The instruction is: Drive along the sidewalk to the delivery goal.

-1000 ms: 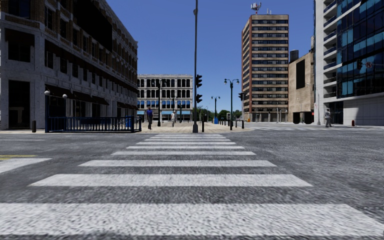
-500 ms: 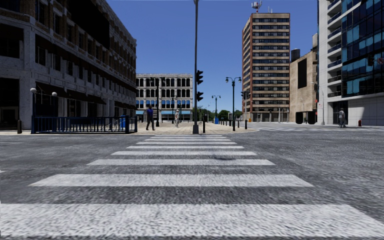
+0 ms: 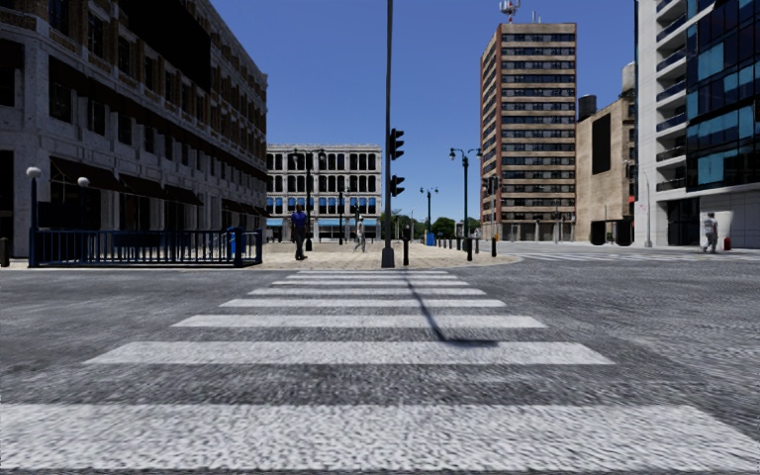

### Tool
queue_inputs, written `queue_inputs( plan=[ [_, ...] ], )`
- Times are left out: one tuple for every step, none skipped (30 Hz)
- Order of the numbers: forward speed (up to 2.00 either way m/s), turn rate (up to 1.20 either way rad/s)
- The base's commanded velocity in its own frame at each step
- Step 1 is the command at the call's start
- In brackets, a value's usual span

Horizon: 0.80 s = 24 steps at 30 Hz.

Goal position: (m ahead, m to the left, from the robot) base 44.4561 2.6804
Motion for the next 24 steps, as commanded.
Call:
queue_inputs(
  plan=[
    [2.0,0.0],
    [2.0,0.0],
    [2.0,0.0],
    [2.0,0.0],
    [2.0,0.0],
    [2.0,0.0],
    [2.0,0.0],
    [2.0,0.0],
    [2.0,0.0],
    [2.0,0.0],
    [2.0,0.0],
    [2.0,0.0],
    [2.0,0.0],
    [2.0,0.0],
    [2.0,0.0],
    [2.0,0.0],
    [2.0,0.0],
    [2.0,0.0],
    [2.0,0.0],
    [2.0,0.0],
    [2.0,0.0],
    [2.0,0.0],
    [2.0,0.0],
    [2.0,0.0]
  ],
)
